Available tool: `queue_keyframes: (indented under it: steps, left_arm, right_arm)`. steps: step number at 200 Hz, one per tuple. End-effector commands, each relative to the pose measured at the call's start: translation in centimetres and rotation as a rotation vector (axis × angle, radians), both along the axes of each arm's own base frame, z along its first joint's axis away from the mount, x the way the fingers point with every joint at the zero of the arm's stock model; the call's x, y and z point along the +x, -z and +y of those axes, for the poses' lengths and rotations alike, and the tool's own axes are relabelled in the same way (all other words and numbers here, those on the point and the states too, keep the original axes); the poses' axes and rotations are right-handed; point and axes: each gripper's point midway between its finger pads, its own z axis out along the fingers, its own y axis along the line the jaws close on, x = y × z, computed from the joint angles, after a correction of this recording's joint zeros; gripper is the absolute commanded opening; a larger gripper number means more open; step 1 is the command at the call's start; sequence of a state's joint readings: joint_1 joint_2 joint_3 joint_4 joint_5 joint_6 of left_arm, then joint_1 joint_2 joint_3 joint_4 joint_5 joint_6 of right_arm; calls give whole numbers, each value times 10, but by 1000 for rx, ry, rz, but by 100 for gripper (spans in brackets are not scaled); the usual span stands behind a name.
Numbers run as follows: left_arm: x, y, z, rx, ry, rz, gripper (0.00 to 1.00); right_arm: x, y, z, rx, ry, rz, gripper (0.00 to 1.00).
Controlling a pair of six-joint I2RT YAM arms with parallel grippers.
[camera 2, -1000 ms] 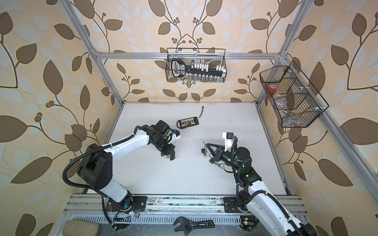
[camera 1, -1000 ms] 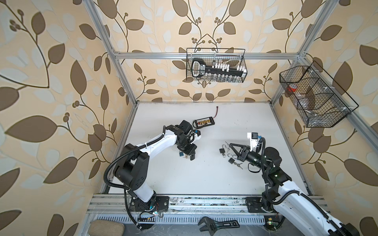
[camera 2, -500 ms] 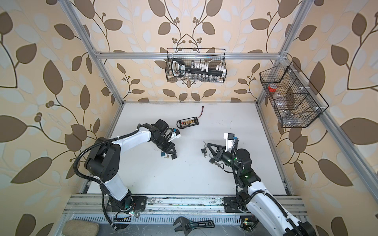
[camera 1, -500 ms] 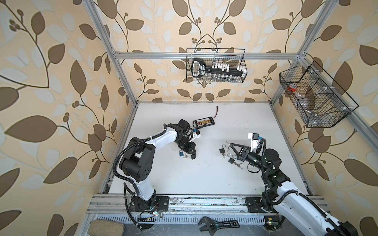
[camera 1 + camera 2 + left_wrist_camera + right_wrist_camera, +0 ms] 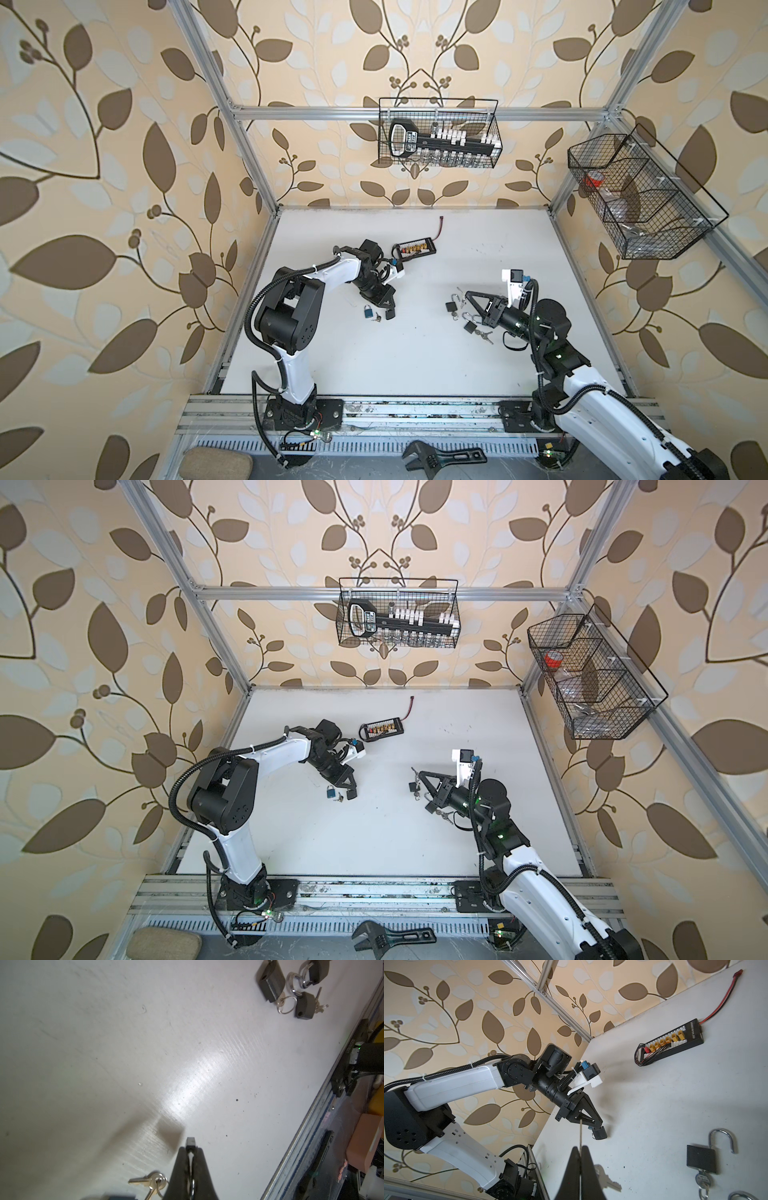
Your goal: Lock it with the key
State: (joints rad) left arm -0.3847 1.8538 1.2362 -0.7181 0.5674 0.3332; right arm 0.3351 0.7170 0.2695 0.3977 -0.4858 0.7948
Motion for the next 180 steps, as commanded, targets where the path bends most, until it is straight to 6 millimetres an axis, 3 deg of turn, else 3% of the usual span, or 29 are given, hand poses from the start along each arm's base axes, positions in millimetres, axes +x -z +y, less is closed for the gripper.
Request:
queue_keyframes:
  steps: [1, 29, 80, 180]
  left_arm:
    - [7, -7, 0, -6, 25, -22, 0]
    - [12, 0, 1, 4, 26, -16, 10]
    - [25, 9, 6, 35, 21, -25, 16]
    - [47, 11, -6, -1, 32, -13, 19]
  right_arm:
    - [0, -15, 3, 2, -24, -40, 0]
    - [-1, -16, 5, -2, -37, -44, 0]
    - [0, -12, 5, -23, -41, -36, 0]
    - [3, 2, 6, -91, -42, -6, 0]
